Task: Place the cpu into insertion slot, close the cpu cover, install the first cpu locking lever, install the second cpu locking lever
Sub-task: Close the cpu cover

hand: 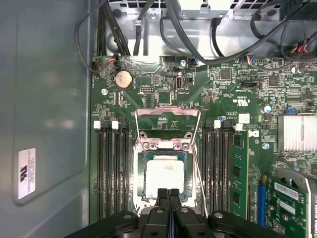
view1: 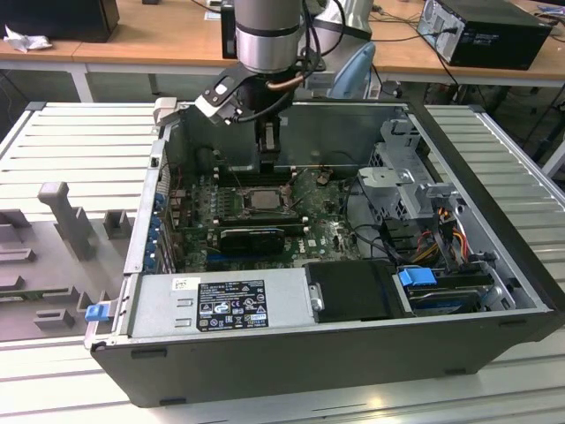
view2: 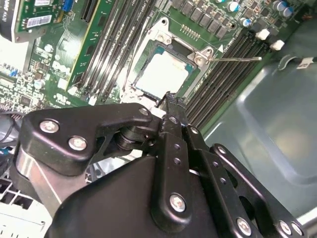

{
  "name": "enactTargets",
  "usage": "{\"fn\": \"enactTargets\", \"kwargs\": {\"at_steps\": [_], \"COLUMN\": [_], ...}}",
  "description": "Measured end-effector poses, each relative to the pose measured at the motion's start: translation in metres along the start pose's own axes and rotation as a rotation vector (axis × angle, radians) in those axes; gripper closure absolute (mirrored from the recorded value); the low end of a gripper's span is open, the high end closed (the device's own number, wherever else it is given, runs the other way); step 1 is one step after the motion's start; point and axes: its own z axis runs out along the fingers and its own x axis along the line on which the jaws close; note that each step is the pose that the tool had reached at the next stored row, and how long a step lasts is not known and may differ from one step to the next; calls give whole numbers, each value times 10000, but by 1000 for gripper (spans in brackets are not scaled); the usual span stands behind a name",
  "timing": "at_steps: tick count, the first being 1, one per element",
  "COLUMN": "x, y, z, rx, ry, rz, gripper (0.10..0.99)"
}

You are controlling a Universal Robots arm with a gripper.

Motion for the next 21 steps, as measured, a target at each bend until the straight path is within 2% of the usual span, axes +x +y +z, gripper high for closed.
{"fn": "enactTargets", "kwargs": {"at_steps": [7, 10, 12, 17, 21], "x": [2, 3, 2, 3, 3], "y": [6, 23, 75, 363, 461], "z": [-175, -194, -194, -167, -135], "rx": [-1, 18, 74, 117, 119], "ry": [-1, 1, -3, 19, 18], "rz": [51, 69, 71, 73, 72], "gripper": [980, 980, 980, 980, 980]}}
